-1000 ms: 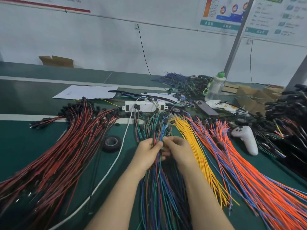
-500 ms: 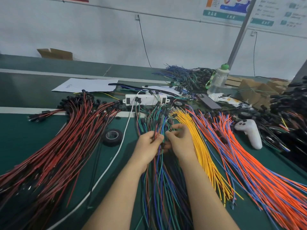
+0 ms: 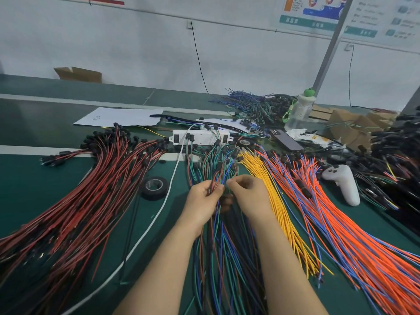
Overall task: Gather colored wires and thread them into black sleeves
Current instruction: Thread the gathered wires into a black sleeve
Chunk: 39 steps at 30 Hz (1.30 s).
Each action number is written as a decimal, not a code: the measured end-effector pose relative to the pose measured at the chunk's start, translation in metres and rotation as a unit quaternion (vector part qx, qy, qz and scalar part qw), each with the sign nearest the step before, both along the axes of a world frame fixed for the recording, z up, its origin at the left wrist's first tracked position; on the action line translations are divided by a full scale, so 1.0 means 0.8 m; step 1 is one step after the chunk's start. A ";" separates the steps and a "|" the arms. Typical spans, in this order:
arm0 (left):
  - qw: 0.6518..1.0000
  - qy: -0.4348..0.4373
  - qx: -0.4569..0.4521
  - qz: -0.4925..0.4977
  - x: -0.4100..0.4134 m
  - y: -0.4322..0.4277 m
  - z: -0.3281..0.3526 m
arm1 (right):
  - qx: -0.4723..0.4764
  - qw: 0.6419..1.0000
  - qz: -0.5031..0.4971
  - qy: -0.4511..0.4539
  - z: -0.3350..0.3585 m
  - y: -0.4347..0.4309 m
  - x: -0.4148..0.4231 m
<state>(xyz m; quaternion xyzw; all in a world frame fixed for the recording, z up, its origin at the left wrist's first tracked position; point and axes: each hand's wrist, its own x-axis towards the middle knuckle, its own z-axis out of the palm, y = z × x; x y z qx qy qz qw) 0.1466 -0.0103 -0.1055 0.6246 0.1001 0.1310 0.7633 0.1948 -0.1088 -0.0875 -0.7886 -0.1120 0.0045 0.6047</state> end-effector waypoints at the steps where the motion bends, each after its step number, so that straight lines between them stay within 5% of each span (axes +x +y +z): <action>1: 1.000 0.002 -0.007 0.011 0.001 0.001 -0.001 | 0.001 1.000 -0.010 -0.006 -0.001 0.002 0.000; 7: 0.999 0.012 0.017 0.034 0.008 0.004 -0.008 | 0.052 0.998 -0.029 0.026 -0.009 0.012 -0.001; 19: 0.993 -0.005 0.112 0.042 0.008 0.000 -0.012 | -0.080 0.994 -0.013 -0.078 -0.006 0.007 -0.006; 25: 0.991 0.006 0.130 0.028 0.008 -0.001 -0.013 | -0.055 0.994 -0.053 -0.080 -0.009 0.007 -0.001; 33: 0.999 0.024 -0.019 0.028 0.009 0.000 -0.007 | 0.108 0.993 -0.009 -0.050 -0.005 0.008 0.001; 39: 0.996 0.011 -0.083 0.021 0.006 0.001 -0.002 | 0.029 0.999 -0.021 -0.029 -0.006 0.005 0.001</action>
